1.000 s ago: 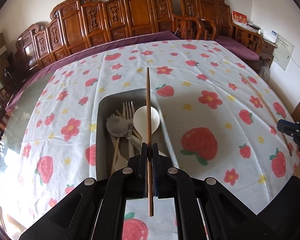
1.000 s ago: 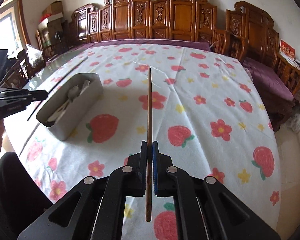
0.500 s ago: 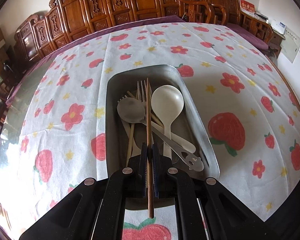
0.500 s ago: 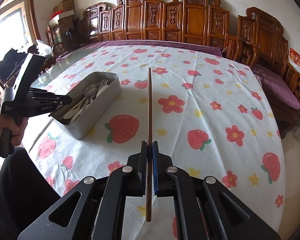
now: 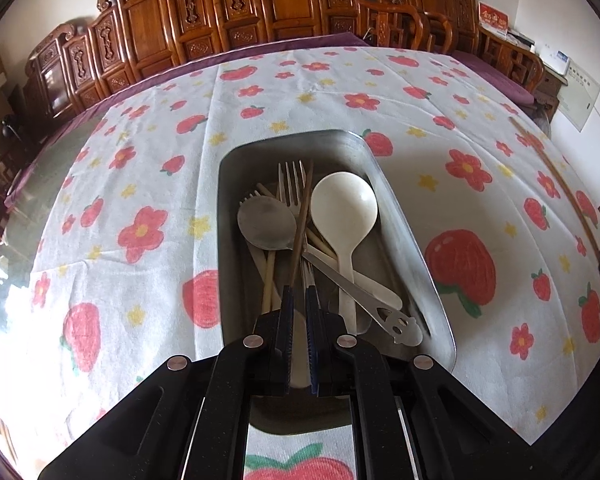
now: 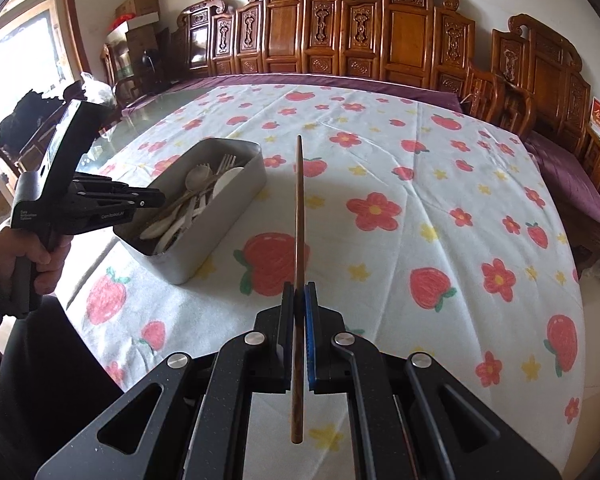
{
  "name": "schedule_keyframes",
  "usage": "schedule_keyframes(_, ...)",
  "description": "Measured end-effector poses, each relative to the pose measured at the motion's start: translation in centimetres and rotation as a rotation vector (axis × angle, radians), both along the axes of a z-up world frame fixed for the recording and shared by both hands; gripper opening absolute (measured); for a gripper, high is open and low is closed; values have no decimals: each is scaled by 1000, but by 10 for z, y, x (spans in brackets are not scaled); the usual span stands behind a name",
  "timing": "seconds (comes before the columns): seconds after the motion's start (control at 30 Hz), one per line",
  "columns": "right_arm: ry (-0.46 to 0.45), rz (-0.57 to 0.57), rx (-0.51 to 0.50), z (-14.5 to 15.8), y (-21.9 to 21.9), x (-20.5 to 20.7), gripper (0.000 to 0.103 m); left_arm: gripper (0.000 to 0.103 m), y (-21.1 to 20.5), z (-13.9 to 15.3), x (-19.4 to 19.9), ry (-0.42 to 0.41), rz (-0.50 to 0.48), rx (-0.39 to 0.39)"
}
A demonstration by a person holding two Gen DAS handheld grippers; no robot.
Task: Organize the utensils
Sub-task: 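Lower the wooden chopstick into the metal tray and open the right tool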
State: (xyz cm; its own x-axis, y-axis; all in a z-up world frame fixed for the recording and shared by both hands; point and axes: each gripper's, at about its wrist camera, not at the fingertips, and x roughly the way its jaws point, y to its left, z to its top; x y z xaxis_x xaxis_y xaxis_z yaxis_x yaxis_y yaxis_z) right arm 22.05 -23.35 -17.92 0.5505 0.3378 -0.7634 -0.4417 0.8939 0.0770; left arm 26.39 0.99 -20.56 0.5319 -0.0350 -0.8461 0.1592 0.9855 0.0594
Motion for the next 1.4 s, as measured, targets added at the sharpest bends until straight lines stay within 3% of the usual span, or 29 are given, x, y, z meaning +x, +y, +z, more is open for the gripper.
schedule_keyframes(0.23,-5,61,11,7,48,12,6,7,22,24,-10,-53,15,-33)
schedule_keyframes(0.37,-5,91,19,11,77,21,6,15,37,37,-15,-85,32,-39)
schedule_keyframes(0.6,29,106,34,7,115,43,6,15,62,54,-22,-119,57,-42)
schedule_keyframes(1.0,133,89,27,-23,169,83,6,15,88,53,-27,-120,85,-46)
schedule_keyframes(1.4,190,69,1,-49,183,91,7,15,91,51,-28,-118,81,-55)
